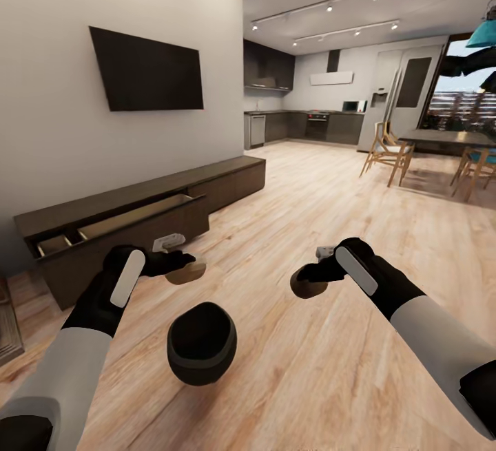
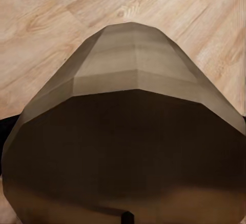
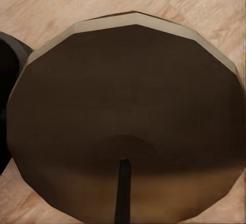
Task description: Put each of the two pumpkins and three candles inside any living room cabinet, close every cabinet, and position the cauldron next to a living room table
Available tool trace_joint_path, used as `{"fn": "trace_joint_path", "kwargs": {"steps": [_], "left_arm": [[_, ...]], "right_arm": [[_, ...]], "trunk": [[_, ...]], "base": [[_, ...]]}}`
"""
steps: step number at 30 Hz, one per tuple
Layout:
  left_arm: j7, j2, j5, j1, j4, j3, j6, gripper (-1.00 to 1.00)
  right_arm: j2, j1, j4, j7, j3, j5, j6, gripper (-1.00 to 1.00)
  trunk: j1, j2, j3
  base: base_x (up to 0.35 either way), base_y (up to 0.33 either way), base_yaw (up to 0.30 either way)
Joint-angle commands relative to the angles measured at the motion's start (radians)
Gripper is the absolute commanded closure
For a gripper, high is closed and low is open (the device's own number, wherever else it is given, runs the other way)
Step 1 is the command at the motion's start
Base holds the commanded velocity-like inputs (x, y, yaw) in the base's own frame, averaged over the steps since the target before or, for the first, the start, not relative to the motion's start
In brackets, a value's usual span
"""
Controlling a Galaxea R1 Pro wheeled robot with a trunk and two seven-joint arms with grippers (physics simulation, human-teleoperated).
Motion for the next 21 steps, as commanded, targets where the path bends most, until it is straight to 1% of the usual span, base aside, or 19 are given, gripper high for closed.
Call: {"fn": "trace_joint_path", "kwargs": {"steps": [1, 6, 10, 18, 21], "left_arm": [[0.011, 0.001, 0.012, 0.000, -0.001, -0.002, 0.003, 1.00], [0.014, 0.002, 0.012, -0.001, 0.000, -0.002, 0.001, 1.00], [0.015, 0.002, 0.012, -0.001, 0.000, -0.002, 0.001, 1.00], [0.015, 0.002, 0.012, 0.000, 0.003, -0.003, 0.001, 1.00], [0.015, 0.002, 0.012, -0.001, 0.003, -0.002, 0.001, 1.00]], "right_arm": [[-0.001, -0.001, -0.001, -0.010, 0.004, -0.011, 0.001, 1.00], [-0.001, -0.001, -0.001, -0.010, 0.004, -0.011, 0.001, 1.00], [-0.001, -0.001, -0.001, -0.010, 0.004, -0.011, 0.001, 1.00], [-0.001, -0.001, -0.001, -0.010, 0.004, -0.011, 0.001, 1.00], [-0.001, -0.001, -0.001, -0.010, 0.004, -0.011, 0.001, 1.00]], "trunk": [[0.000, -0.001, -0.001], [0.000, -0.001, -0.003], [0.000, -0.001, -0.005], [0.000, -0.001, -0.009], [0.000, -0.001, -0.010]], "base": [[0.000, 0.000, -0.291], [0.001, 0.000, -0.292], [0.092, -0.027, -0.292], [0.211, -0.154, -0.292], [0.234, -0.187, -0.212]]}}
